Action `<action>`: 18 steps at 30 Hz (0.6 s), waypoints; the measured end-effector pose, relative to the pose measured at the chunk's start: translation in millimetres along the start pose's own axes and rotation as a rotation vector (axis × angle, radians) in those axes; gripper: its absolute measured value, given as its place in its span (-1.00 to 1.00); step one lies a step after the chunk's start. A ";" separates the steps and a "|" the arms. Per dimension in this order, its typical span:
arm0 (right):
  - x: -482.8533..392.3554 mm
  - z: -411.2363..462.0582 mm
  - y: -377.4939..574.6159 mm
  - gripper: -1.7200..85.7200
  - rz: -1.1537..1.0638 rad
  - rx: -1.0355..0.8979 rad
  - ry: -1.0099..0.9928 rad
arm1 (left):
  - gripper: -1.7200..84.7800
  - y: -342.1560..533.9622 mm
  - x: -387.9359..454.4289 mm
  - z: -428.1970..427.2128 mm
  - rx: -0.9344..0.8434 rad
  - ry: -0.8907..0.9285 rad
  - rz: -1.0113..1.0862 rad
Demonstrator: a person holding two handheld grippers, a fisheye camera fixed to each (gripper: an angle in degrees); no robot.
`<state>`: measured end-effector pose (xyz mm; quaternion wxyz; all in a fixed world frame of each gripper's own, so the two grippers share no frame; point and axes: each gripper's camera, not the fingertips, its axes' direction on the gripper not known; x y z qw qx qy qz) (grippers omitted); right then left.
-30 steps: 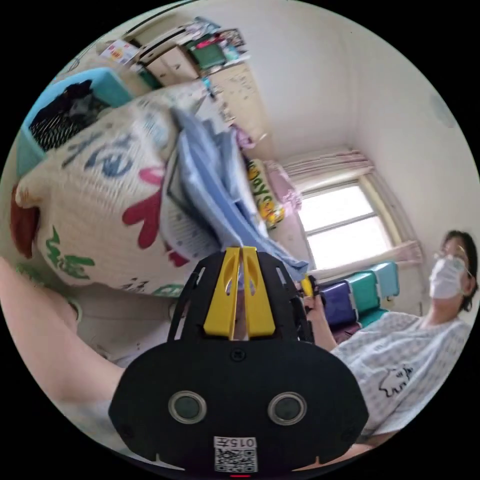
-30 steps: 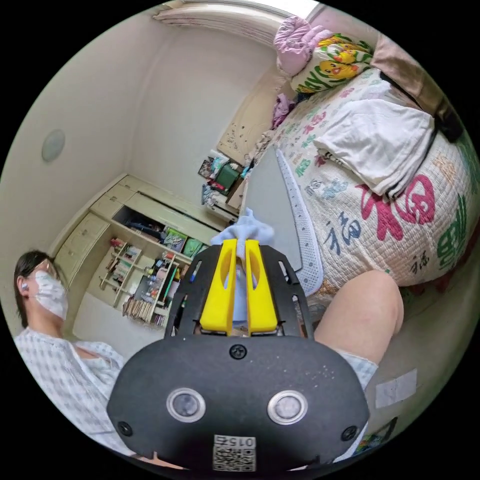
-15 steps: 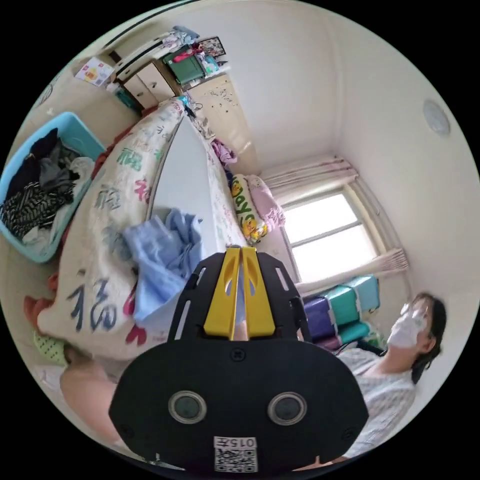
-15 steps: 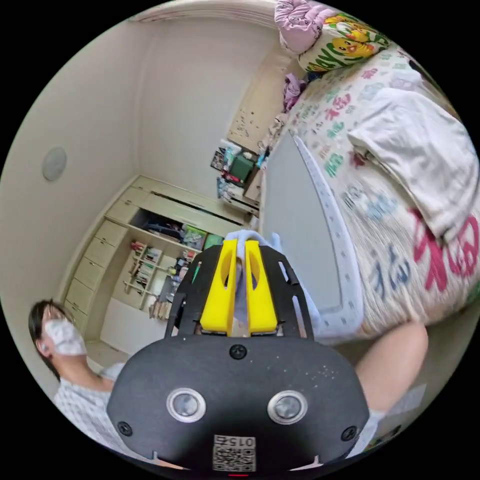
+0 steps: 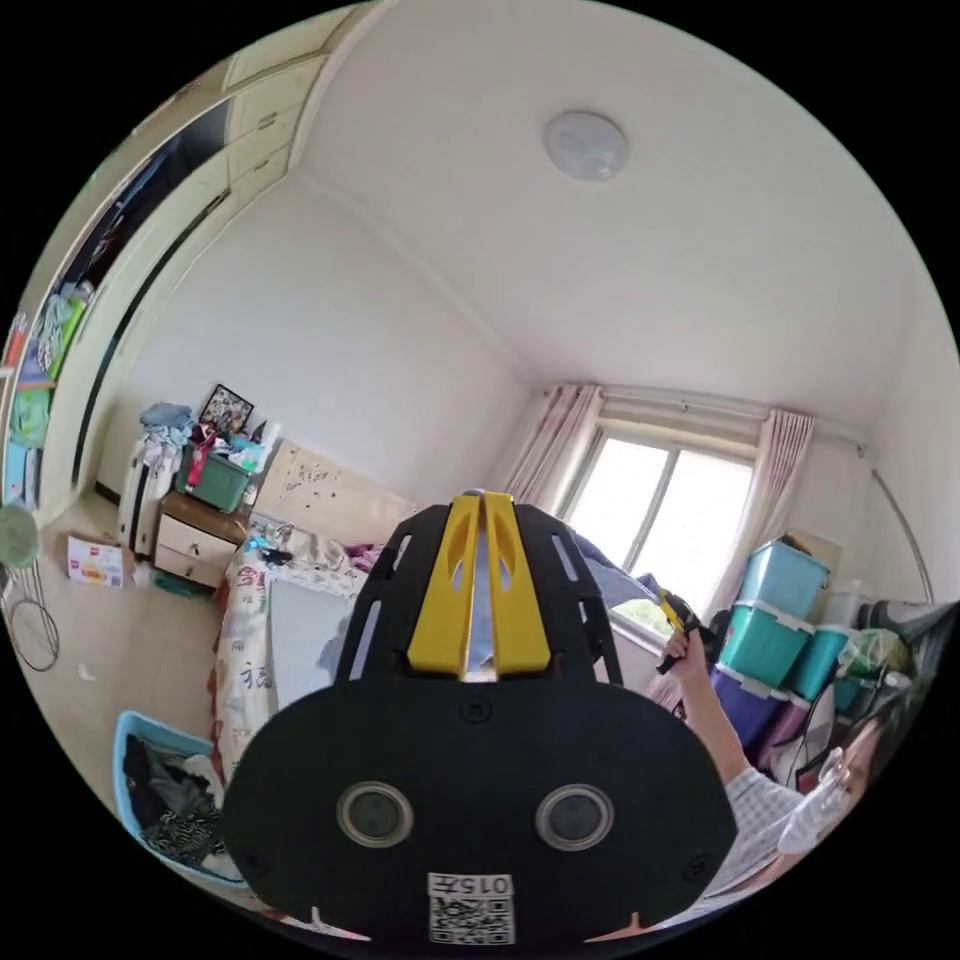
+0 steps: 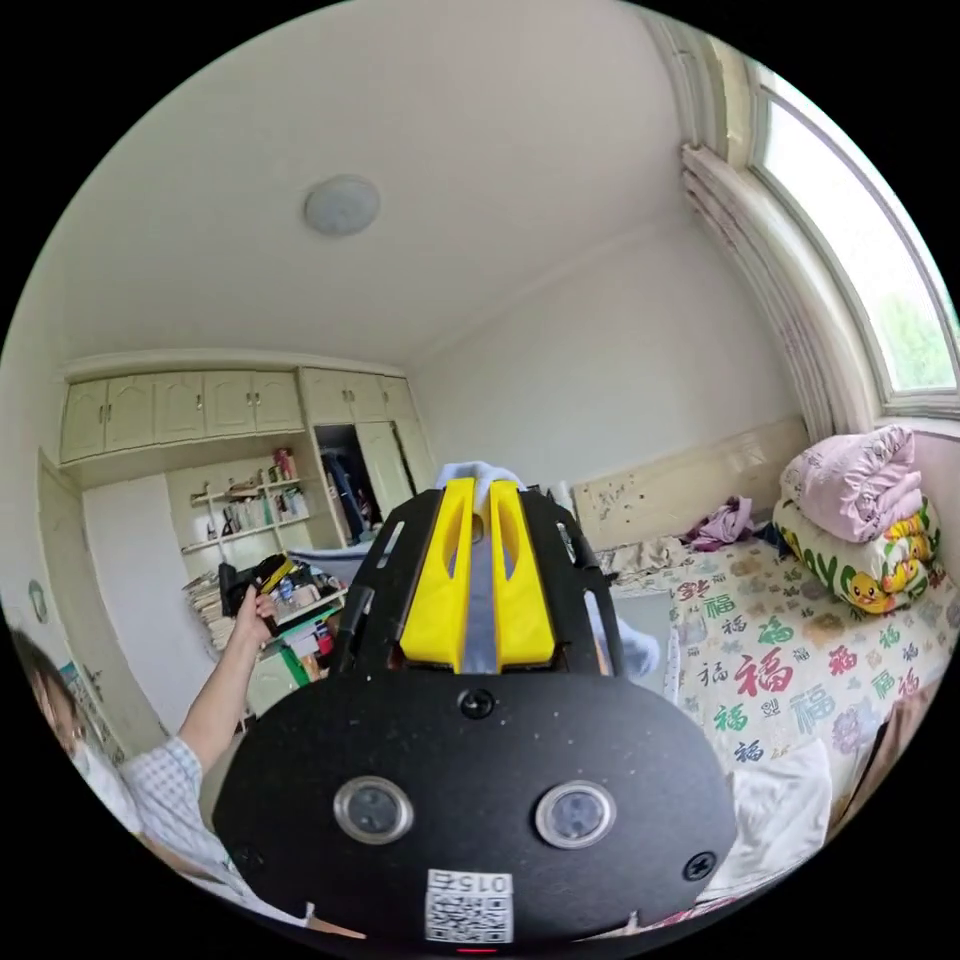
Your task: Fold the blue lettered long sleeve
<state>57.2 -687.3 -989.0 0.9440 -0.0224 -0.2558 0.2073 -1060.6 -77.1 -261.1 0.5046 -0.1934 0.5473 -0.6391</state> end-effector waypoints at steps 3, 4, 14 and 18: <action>-1.3 -14.8 50.6 -0.92 -0.051 -0.081 -0.048 | -0.98 38.3 -10.5 -2.6 -0.108 -0.020 0.034; 4.9 -19.2 83.5 -0.91 -0.041 -0.132 -0.056 | -0.98 51.3 -17.0 -2.1 -0.129 -0.005 0.024; 144.7 -55.1 537.1 -0.90 0.681 -0.679 0.207 | -0.97 448.2 -156.3 16.0 -0.757 -0.121 -0.462; 131.7 -52.5 616.2 -0.89 0.734 -0.827 0.297 | -0.97 533.5 -152.2 28.8 -0.975 -0.264 -0.533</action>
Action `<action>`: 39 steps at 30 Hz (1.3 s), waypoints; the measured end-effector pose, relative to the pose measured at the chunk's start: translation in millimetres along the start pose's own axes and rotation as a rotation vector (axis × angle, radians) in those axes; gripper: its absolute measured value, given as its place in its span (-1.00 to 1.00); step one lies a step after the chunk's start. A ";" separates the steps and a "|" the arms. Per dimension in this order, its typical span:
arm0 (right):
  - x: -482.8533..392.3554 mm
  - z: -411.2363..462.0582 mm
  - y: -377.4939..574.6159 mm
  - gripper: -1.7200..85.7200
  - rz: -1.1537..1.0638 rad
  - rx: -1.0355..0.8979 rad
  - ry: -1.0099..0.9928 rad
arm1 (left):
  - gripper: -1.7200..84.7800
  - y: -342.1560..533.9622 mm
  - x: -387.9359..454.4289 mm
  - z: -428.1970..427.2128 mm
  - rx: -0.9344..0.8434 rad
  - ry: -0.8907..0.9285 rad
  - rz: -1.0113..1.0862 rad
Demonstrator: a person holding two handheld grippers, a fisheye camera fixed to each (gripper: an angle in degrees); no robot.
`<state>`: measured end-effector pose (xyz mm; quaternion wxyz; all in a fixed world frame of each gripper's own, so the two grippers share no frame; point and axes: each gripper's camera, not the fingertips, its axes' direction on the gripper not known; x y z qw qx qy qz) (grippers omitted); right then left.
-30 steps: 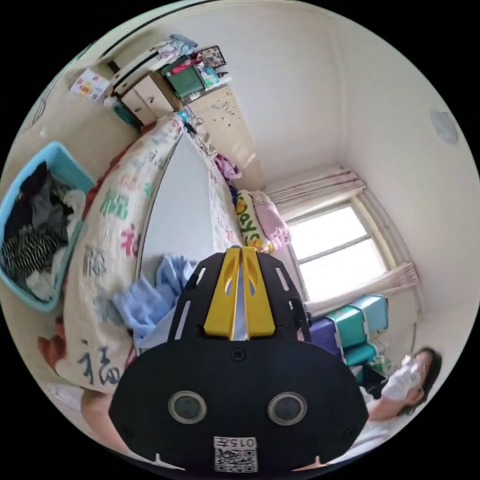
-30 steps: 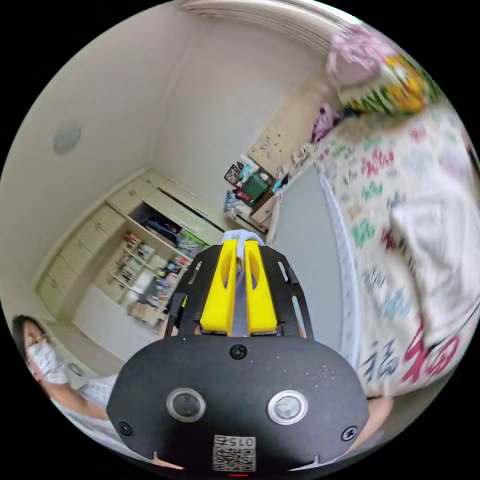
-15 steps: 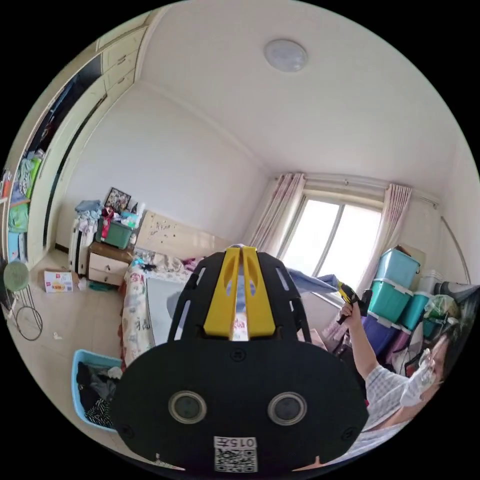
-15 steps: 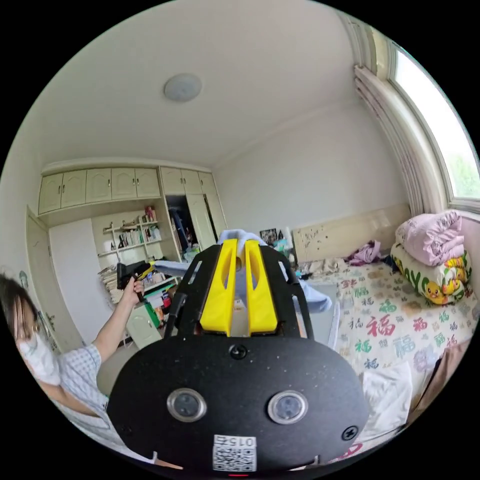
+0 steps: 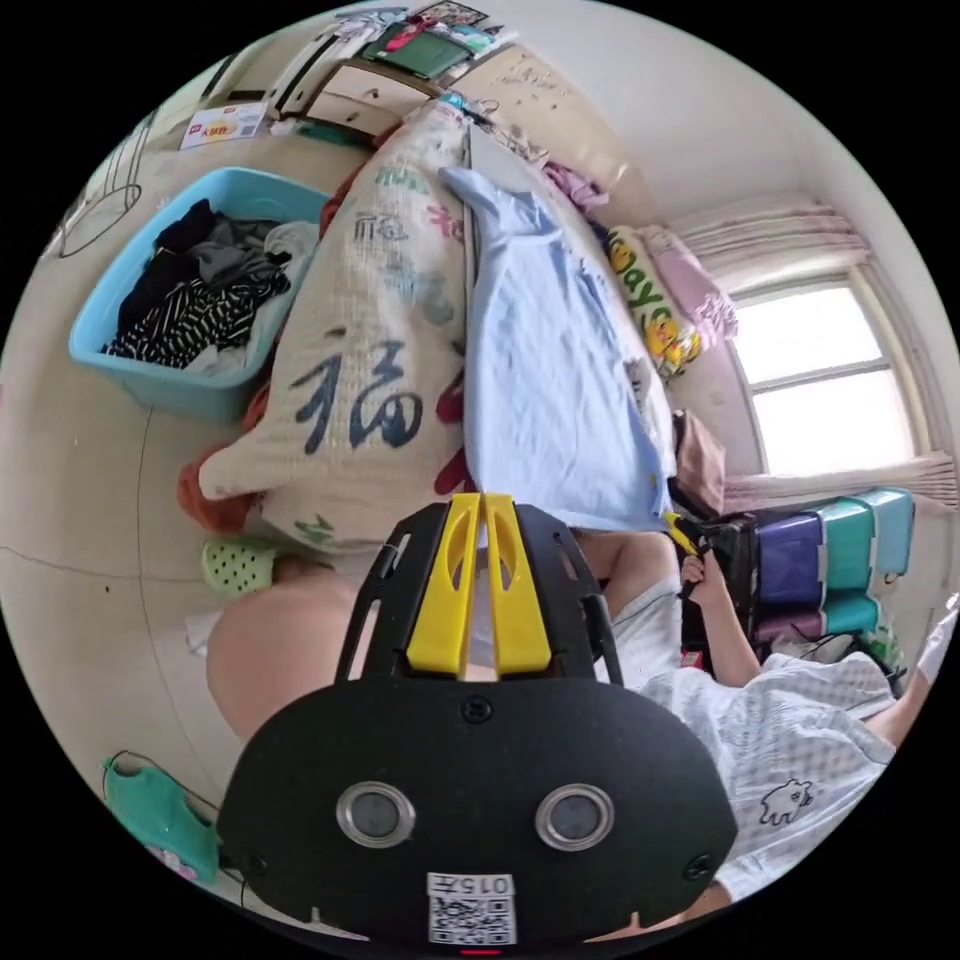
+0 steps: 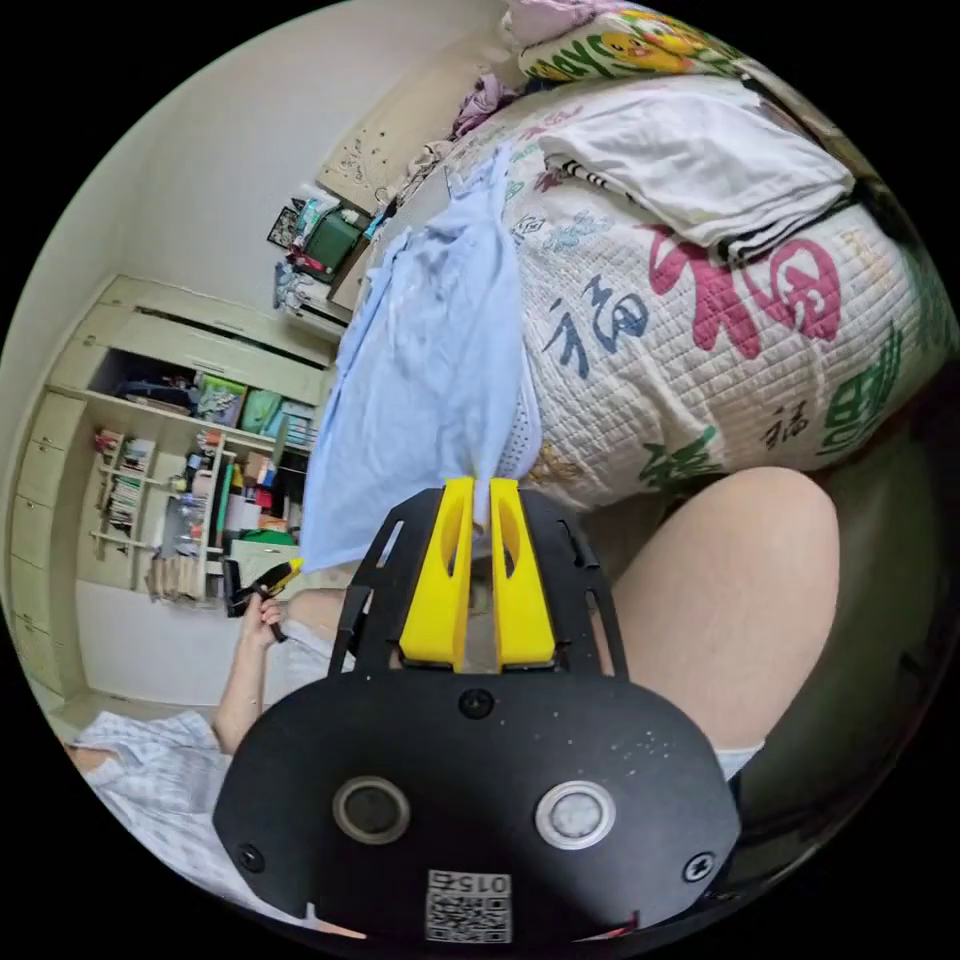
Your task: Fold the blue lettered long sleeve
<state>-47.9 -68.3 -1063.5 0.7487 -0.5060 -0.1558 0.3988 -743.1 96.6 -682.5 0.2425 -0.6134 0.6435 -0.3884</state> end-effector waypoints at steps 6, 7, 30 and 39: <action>-27.5 8.6 3.9 -0.89 -0.069 0.033 0.063 | -0.97 -13.3 30.4 16.5 0.001 -0.099 0.028; -30.9 13.5 1.8 -0.89 -0.069 0.017 0.081 | -0.97 -16.1 33.0 20.3 -0.014 -0.120 0.032; -117.7 104.1 -267.9 -0.85 -0.270 0.294 0.147 | -0.74 -413.3 222.3 173.6 0.124 -0.243 0.494; -107.8 242.8 -505.7 -0.77 -0.144 0.242 0.002 | -0.68 -630.5 249.9 308.9 0.127 -0.216 0.366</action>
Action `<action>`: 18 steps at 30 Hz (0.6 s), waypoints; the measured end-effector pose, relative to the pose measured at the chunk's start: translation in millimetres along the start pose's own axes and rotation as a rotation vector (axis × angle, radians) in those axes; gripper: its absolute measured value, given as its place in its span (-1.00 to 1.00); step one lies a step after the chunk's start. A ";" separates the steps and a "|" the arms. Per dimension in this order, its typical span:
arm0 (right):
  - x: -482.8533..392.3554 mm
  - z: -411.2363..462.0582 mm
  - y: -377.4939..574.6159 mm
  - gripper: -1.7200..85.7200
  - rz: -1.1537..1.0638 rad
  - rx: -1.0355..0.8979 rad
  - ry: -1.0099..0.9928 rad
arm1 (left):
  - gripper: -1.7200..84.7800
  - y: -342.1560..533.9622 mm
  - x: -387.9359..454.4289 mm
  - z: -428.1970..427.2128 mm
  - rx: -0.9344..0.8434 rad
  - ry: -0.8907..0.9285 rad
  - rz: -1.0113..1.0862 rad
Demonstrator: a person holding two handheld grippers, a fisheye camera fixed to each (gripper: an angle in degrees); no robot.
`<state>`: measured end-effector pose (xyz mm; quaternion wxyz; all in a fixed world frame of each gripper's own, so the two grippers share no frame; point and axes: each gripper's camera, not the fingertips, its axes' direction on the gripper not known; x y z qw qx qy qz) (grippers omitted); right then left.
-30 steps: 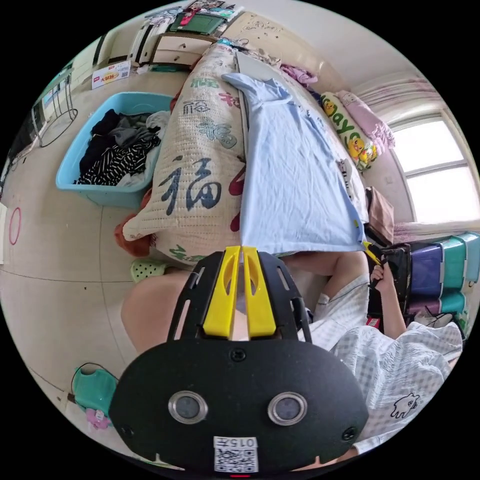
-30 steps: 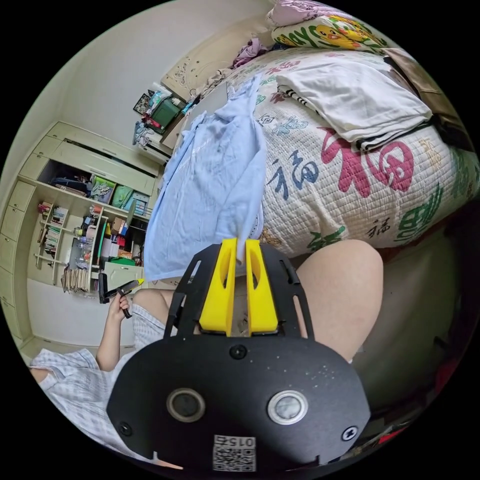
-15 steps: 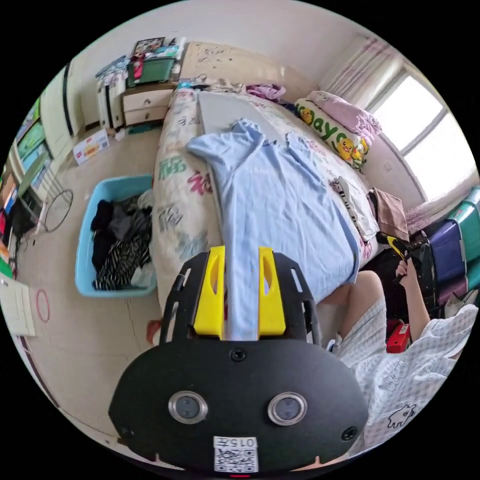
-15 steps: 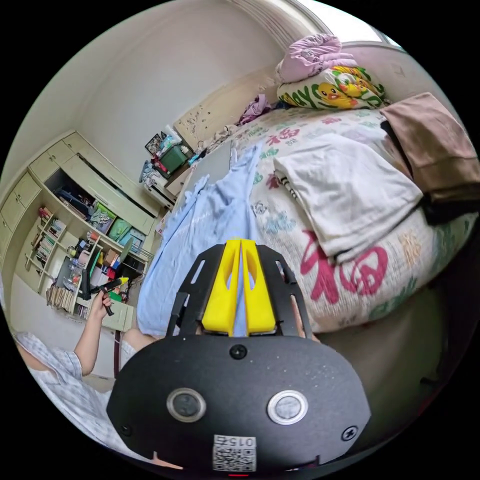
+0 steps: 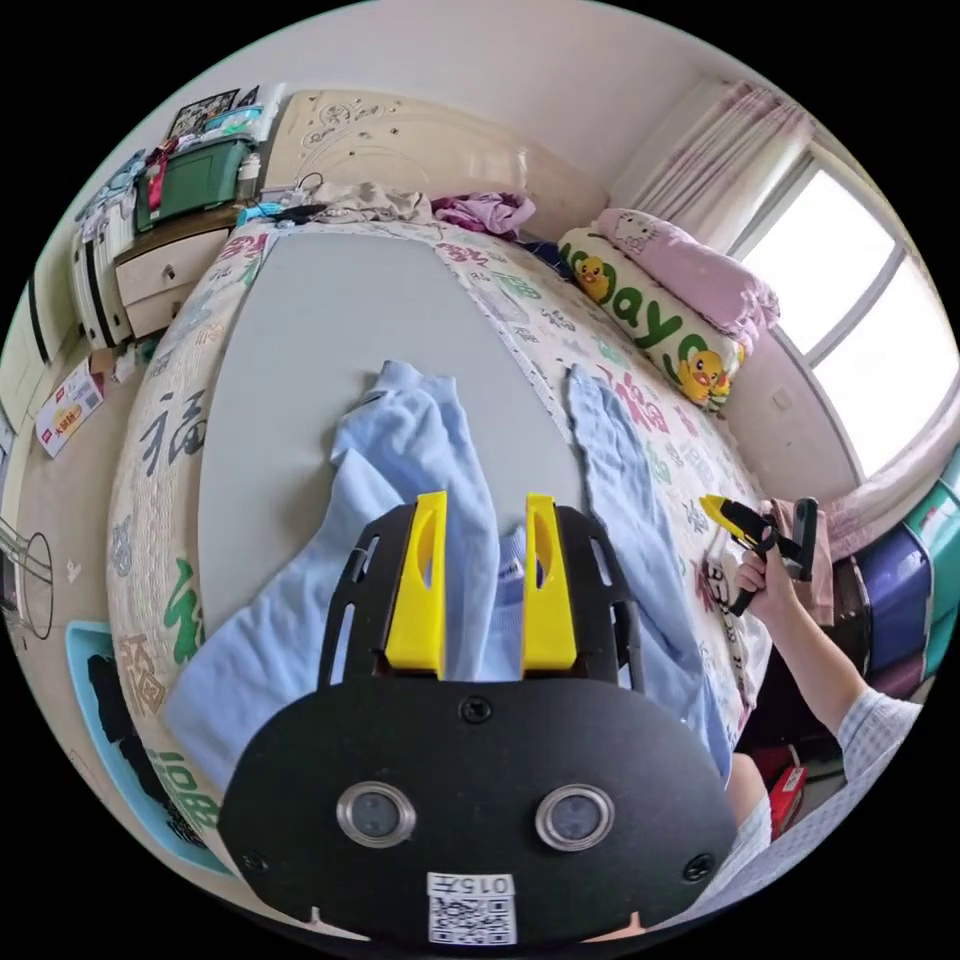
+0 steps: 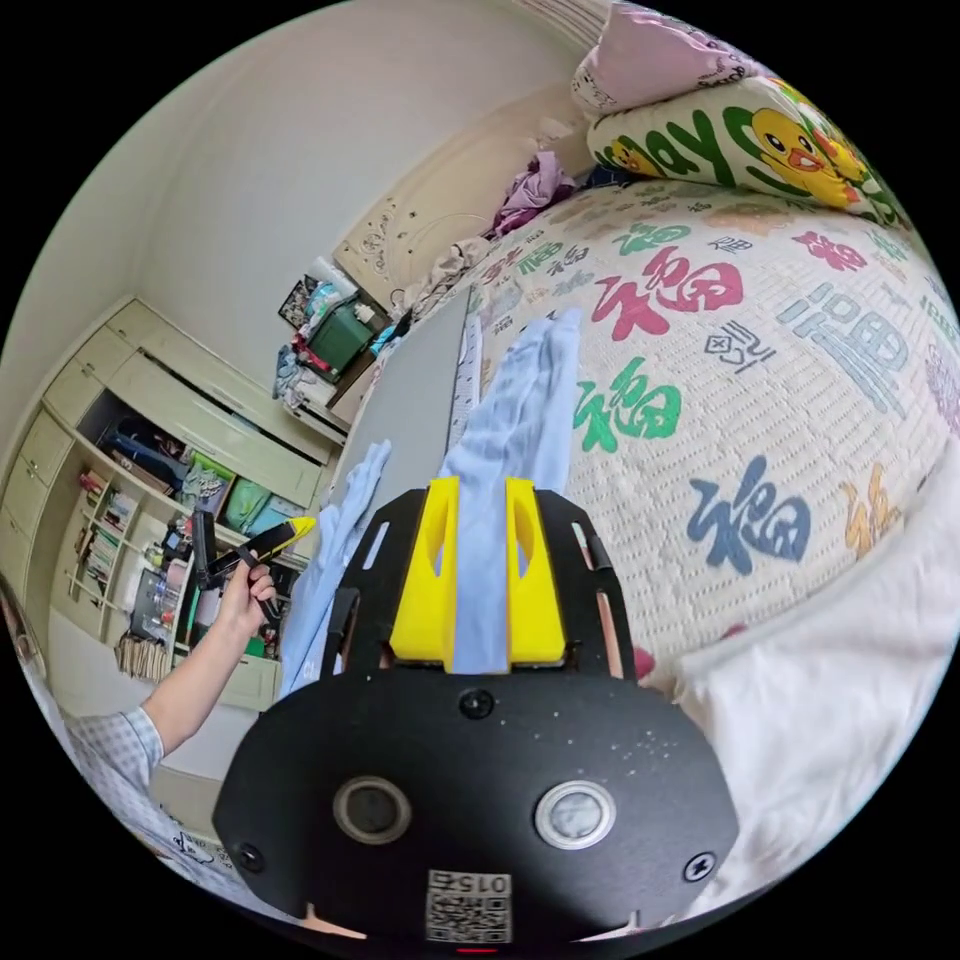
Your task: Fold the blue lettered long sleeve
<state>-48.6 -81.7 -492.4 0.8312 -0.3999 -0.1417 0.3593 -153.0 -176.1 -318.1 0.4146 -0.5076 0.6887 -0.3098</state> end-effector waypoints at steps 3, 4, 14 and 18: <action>8.8 20.3 -52.0 -0.73 0.036 -0.034 0.083 | -0.66 -42.9 -6.4 33.6 -0.070 -0.027 -0.064; 13.9 27.7 -74.2 -0.72 0.063 -0.043 0.104 | -0.66 -51.0 -7.5 40.1 -0.081 -0.028 -0.078; 34.7 131.0 -247.5 -0.63 0.146 -0.190 0.229 | -0.74 -132.9 -7.3 126.6 -0.208 -0.239 -0.106; 10.7 154.7 -271.6 -0.86 0.119 -0.217 0.297 | -0.87 -139.3 -18.2 128.1 -0.193 -0.175 -0.089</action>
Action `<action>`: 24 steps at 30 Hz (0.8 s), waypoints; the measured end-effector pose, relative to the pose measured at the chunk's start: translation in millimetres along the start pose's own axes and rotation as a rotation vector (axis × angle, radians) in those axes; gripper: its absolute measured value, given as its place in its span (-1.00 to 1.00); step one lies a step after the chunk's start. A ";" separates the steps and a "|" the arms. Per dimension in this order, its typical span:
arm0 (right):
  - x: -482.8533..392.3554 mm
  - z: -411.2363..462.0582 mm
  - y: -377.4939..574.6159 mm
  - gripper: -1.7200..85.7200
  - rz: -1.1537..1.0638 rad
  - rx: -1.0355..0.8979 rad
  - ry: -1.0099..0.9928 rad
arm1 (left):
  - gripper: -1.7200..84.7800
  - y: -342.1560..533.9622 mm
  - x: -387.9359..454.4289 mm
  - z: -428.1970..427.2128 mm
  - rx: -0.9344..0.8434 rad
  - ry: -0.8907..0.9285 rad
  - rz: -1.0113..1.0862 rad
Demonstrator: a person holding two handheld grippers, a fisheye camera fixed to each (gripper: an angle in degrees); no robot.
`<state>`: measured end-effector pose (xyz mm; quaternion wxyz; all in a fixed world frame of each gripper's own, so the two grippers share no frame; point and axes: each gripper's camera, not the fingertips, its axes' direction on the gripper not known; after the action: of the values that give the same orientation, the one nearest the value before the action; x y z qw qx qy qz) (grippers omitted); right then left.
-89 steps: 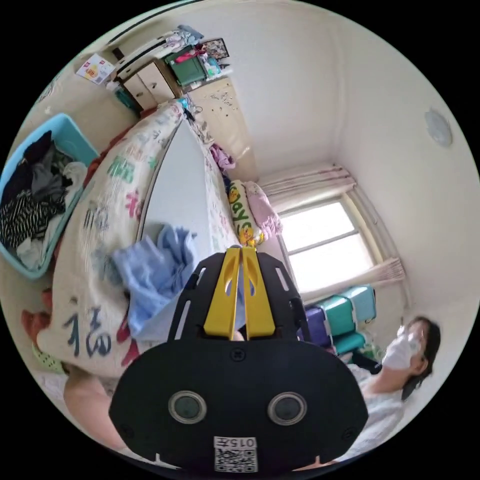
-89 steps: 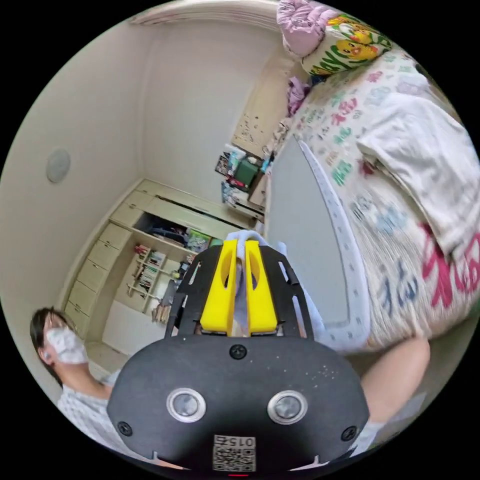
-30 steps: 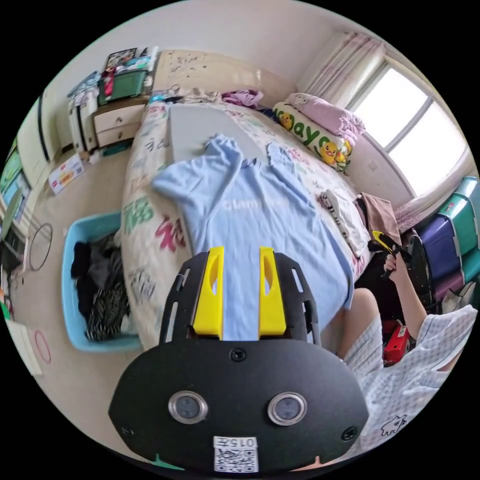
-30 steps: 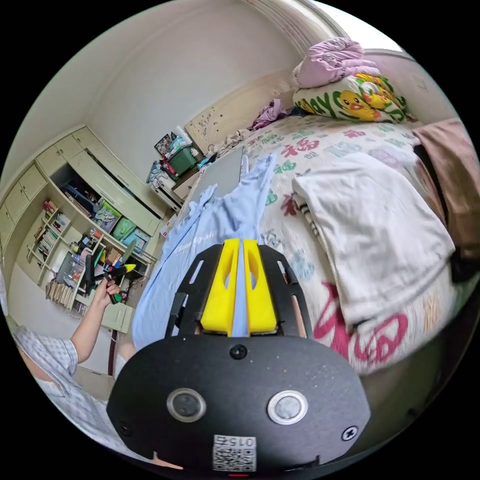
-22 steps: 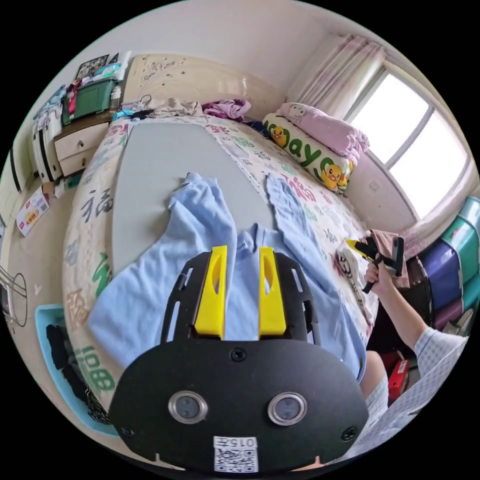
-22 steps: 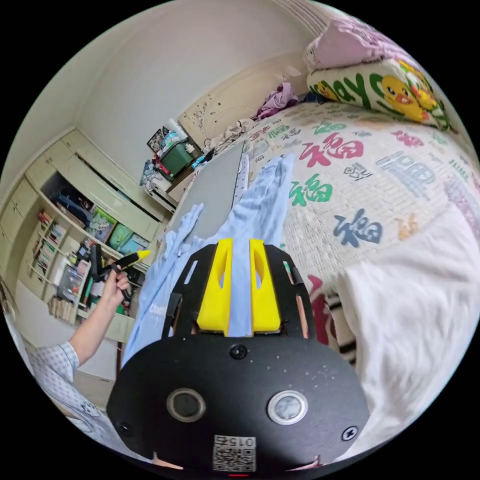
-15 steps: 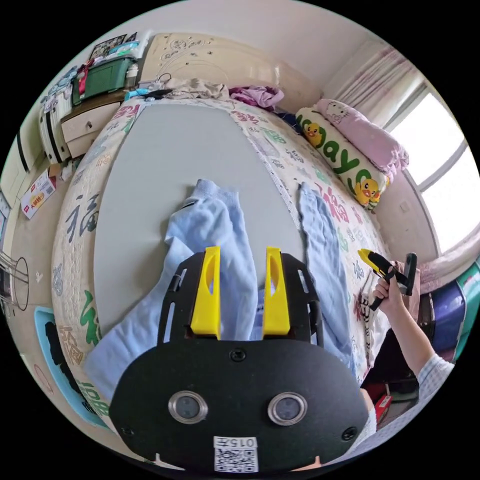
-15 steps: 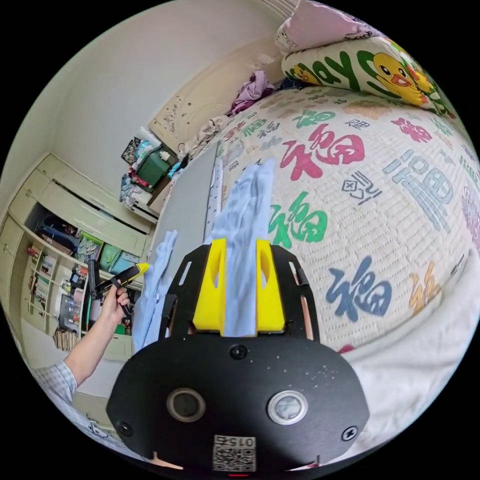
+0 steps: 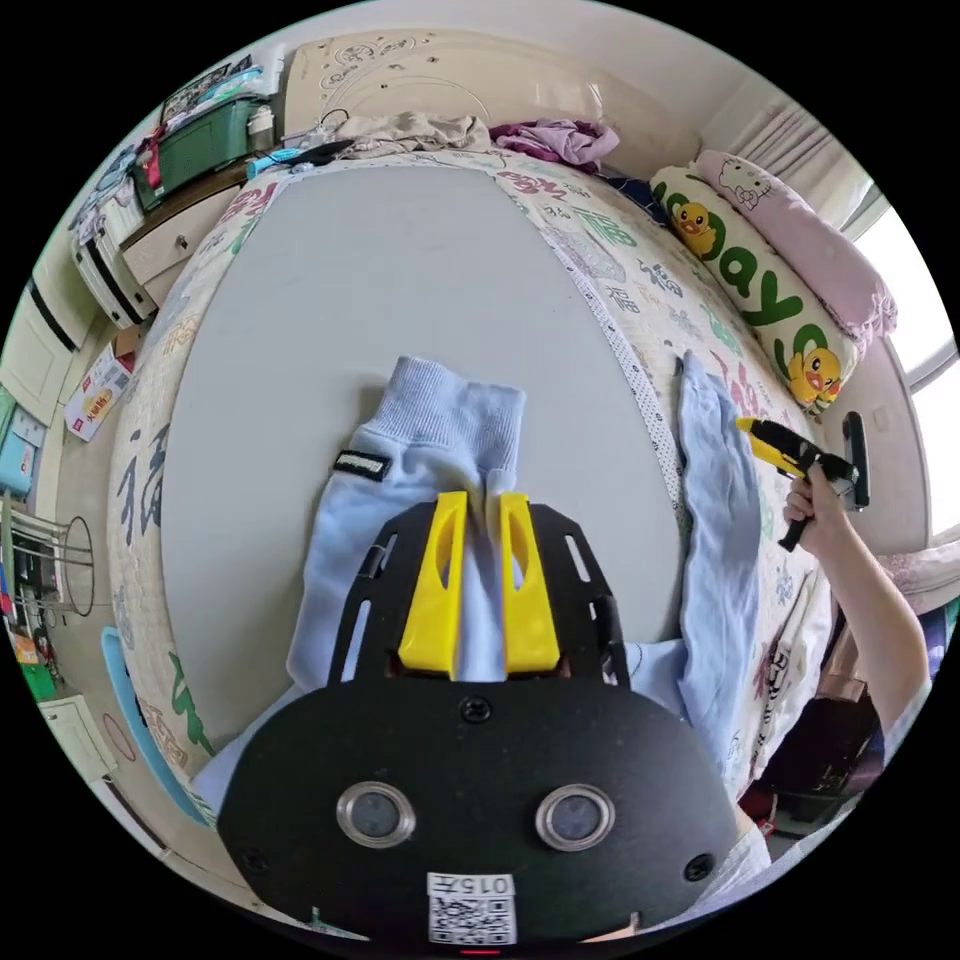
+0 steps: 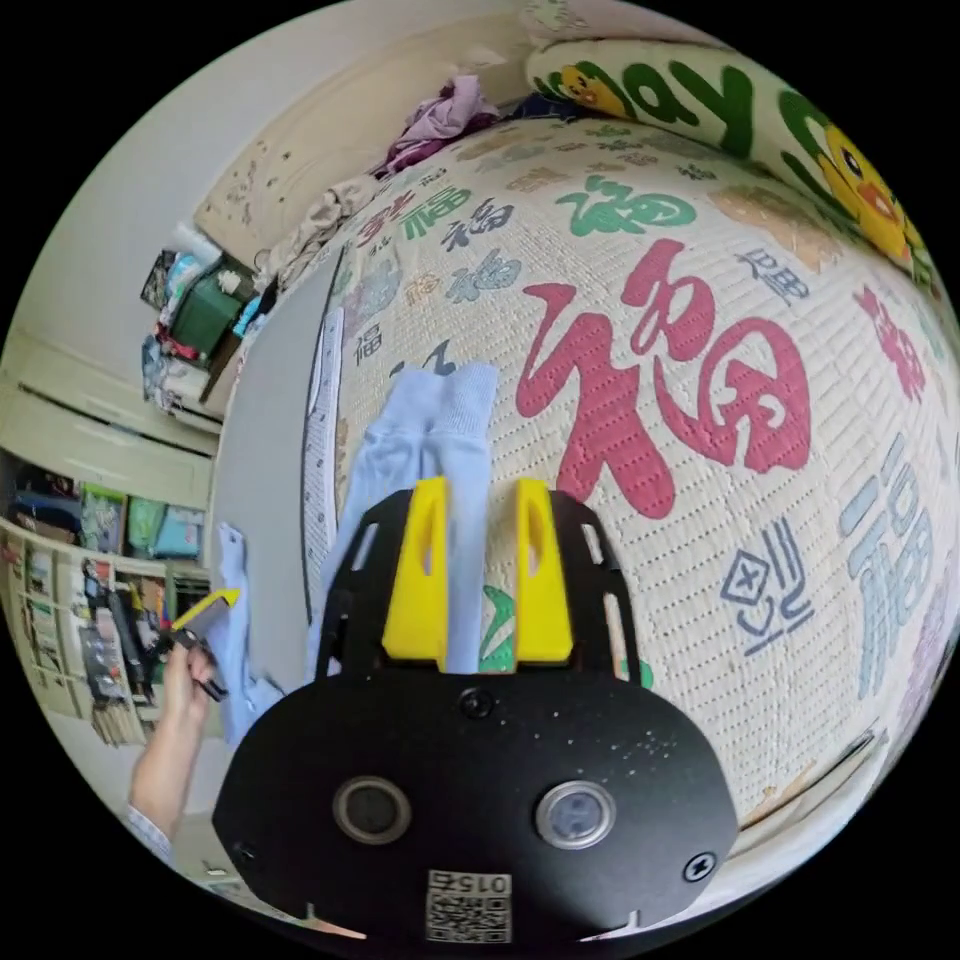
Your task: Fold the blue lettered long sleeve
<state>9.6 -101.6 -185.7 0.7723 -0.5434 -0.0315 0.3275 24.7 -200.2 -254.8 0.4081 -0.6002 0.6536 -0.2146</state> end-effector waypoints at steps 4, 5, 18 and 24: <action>-40.9 -31.4 -3.3 -0.96 -0.156 0.024 0.085 | -0.92 13.4 -38.0 -42.0 0.107 0.099 -0.041; -40.3 -54.4 -4.8 -0.96 -0.204 0.056 0.157 | -0.93 25.4 -59.8 -67.5 0.155 0.087 -0.068; 140.4 -282.9 60.4 -0.84 0.549 0.006 0.616 | -0.85 322.7 -339.6 -231.3 0.075 -0.406 -0.980; 23.9 -301.2 -9.4 -0.78 0.207 0.145 0.558 | -0.80 251.5 -304.9 -210.8 0.083 -0.235 -0.594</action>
<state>154.6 -337.1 -307.7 0.7505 -0.5563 0.2606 0.2439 -311.6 95.4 -243.3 0.4244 -0.7681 0.3890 -0.2803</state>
